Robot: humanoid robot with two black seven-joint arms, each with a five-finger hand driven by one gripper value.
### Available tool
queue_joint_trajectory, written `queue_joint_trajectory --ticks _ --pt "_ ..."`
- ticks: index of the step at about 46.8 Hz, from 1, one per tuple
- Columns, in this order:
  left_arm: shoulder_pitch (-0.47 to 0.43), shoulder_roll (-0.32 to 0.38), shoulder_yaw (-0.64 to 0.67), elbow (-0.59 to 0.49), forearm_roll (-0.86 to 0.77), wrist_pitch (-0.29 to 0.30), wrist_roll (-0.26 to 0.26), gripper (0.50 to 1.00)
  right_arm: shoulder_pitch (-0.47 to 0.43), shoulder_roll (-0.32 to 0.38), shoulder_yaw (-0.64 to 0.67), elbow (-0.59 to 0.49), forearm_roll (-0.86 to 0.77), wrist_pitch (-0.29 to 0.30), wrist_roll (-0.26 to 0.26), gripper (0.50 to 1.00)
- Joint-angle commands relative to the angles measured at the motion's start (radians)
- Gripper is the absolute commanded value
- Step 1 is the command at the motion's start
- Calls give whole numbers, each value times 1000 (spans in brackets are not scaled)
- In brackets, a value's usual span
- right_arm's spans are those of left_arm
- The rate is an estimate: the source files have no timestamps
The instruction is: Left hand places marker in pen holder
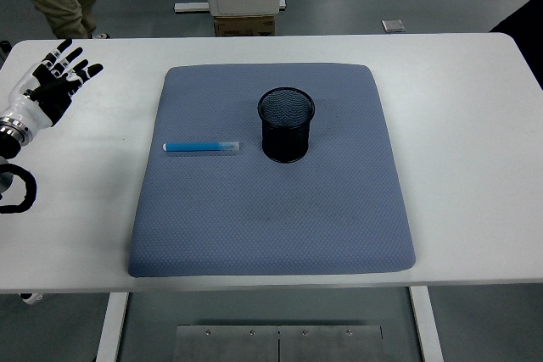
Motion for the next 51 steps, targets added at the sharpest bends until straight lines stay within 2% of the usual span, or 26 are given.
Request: queue_joint_trajectory --ticks 1,10,18,23,31,41,51 --pt "-13 2 53 -5 0 -2 0 1000 0 0 0 0 0 -1 0 1000" --pt "-79 11 244 -51 -12 -11 0 1000 0 0 0 0 0 0 0 1000" --pt "-142 62 364 -101 -12 -28 0 1000 -1 0 0 0 0 0 0 1000" --pt "-207 75 459 -114 -11 -35 0 1000 -1 0 0 0 0 0 0 1000" --pt "-359 105 692 -144 0 -35 0 1000 -1 0 0 0 0 0 0 1000" --pt "-533 91 933 -155 66 -32 -2 1000 -1 0 0 0 0 0 0 1000" --pt "-605 42 1002 -157 207 -28 0 1000 -1 0 0 0 0 0 0 1000"
